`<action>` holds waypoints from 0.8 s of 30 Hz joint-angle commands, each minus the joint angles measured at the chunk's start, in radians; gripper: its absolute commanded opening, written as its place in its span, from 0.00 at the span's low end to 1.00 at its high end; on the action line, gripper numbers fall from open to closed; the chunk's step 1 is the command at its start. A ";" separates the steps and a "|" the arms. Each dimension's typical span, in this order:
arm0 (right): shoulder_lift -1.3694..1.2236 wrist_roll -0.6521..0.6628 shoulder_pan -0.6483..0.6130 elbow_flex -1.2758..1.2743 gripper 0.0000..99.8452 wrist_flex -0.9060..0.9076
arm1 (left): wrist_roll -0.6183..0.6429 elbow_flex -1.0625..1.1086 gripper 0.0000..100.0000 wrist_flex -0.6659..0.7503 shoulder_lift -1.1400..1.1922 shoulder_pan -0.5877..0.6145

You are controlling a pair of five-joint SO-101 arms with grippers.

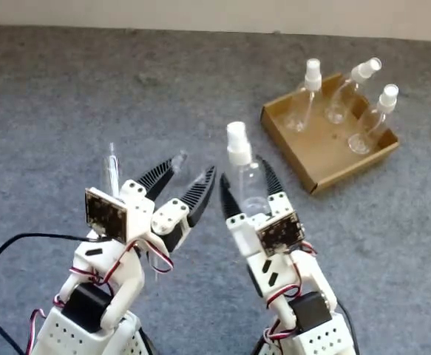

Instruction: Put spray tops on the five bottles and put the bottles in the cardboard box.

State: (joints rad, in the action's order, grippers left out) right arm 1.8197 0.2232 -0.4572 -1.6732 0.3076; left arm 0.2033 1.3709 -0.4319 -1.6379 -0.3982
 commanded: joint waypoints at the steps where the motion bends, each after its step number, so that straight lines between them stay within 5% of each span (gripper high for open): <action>1: 0.021 0.008 0.064 -0.139 0.17 -0.038 | 0.003 -0.053 0.01 0.003 0.038 0.015; 10: 0.015 0.008 0.163 -0.108 0.17 -0.168 | 0.003 0.053 0.01 0.035 0.045 0.012; 17: 0.013 -0.176 0.163 0.079 0.17 -0.045 | 0.003 0.133 0.00 0.120 0.045 -0.124; 24: -0.024 -0.189 0.165 0.226 0.17 0.004 | 0.003 0.136 0.00 0.117 0.045 -0.217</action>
State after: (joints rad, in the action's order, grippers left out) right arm 1.8197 0.0468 -0.3069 -1.5535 0.3092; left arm 0.2033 1.5152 -0.3368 -1.6042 -0.5623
